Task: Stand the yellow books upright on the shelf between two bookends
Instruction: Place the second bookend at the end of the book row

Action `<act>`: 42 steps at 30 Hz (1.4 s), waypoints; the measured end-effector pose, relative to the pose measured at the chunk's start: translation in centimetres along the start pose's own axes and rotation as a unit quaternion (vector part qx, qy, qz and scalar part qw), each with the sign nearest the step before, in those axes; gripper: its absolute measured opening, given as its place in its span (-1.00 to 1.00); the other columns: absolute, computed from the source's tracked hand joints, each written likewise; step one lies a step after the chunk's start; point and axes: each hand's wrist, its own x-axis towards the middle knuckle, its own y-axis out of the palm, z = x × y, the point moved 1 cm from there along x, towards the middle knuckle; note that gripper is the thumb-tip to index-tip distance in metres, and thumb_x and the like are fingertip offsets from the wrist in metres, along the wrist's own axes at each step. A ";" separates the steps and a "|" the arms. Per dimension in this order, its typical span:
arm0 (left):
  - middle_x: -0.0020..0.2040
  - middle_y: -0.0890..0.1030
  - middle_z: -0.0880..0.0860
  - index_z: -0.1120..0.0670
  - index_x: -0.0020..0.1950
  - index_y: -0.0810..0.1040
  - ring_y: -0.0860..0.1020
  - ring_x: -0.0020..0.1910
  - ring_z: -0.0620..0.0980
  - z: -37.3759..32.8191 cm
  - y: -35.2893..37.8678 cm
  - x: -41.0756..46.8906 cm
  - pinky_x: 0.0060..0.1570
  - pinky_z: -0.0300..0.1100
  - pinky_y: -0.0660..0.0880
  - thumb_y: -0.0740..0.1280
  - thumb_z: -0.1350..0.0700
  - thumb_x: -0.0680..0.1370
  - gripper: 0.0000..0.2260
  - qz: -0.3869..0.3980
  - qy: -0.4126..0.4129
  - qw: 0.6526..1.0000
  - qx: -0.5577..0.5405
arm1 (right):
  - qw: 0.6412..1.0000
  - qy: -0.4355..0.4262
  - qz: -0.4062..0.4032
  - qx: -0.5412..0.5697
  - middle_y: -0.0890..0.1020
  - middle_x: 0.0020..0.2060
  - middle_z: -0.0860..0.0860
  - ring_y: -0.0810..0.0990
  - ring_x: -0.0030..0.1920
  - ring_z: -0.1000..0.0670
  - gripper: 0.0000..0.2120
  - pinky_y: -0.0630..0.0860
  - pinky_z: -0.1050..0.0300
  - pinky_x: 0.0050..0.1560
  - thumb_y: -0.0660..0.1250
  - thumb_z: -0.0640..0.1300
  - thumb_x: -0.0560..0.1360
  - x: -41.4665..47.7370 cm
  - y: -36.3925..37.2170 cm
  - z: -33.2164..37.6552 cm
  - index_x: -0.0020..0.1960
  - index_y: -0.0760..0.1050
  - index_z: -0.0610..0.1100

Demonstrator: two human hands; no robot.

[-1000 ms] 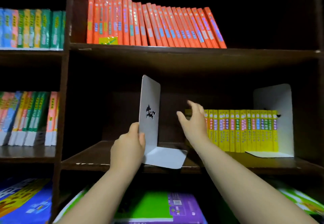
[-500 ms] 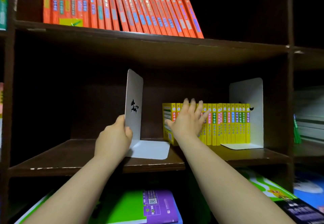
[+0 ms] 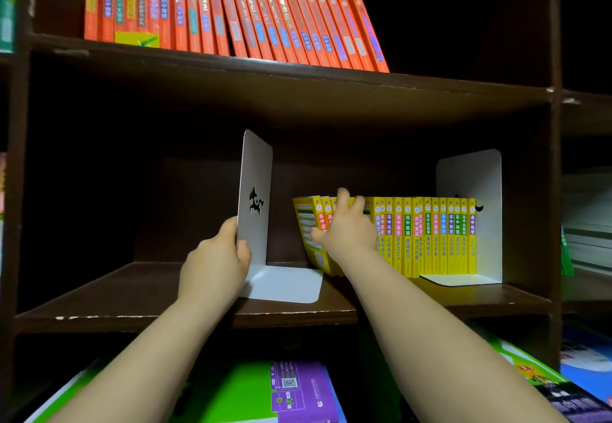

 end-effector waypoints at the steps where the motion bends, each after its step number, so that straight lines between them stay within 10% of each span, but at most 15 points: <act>1: -0.25 0.46 0.10 0.06 0.34 0.28 0.41 -0.32 0.14 0.0 0.0 0.0 -0.37 -0.13 0.28 0.10 0.14 0.56 -0.66 0.002 -0.001 1.000 0.000 | 1.000 -0.001 -0.007 -0.003 0.21 0.38 -0.21 0.50 0.17 -0.24 -0.26 0.50 0.06 -0.04 0.32 0.09 0.41 0.1 0.0 0.0 0.41 0.02 -0.13; 20: 0.36 0.41 0.11 -0.05 0.47 0.06 0.41 0.29 0.09 -3.5 2.6 1.0 0.18 -0.15 0.35 0.25 0.12 0.52 -0.42 0.211 -0.023 0.965 -0.153 | 0.978 0.058 -0.076 0.186 0.38 0.21 -0.14 0.51 0.09 -0.23 -0.32 0.32 0.06 -0.18 0.39 0.10 0.32 0.7 -1.8 -0.1 0.30 0.21 -0.14; 26: -0.11 0.47 -0.18 -0.10 0.45 0.06 0.55 -0.20 -0.13 -3.4 3.0 1.7 -0.40 -0.32 0.55 0.32 0.27 0.47 -0.32 0.278 -0.062 0.911 -0.298 | 0.978 0.067 -0.042 0.193 0.37 0.25 -0.14 0.51 0.14 -0.22 -0.30 0.30 0.09 -0.18 0.39 0.13 0.34 0.8 -0.3 0.0 0.32 0.18 -0.14; 32: 0.30 0.43 0.11 -0.12 0.44 0.10 0.58 0.00 0.07 -3.0 3.5 1.3 -0.23 -0.16 0.58 0.32 0.28 0.46 -0.33 0.266 -0.082 0.902 -0.331 | 0.980 0.043 -0.035 0.189 0.37 0.22 -0.16 0.52 0.11 -0.26 -0.31 0.46 -0.03 -0.04 0.38 0.14 0.34 0.2 -0.4 1.6 0.30 0.19 -0.15; 42: 0.37 0.35 0.12 -0.11 0.45 0.05 0.49 0.19 0.12 -2.8 3.9 1.5 -0.31 -0.26 0.52 0.28 0.27 0.49 -0.34 0.270 -0.067 0.905 -0.321 | 0.933 0.005 0.111 0.341 0.20 0.44 -0.17 0.33 0.37 -0.17 -0.48 0.35 -0.07 0.31 0.02 0.02 0.59 0.2 -1.1 0.9 0.48 -0.03 -0.09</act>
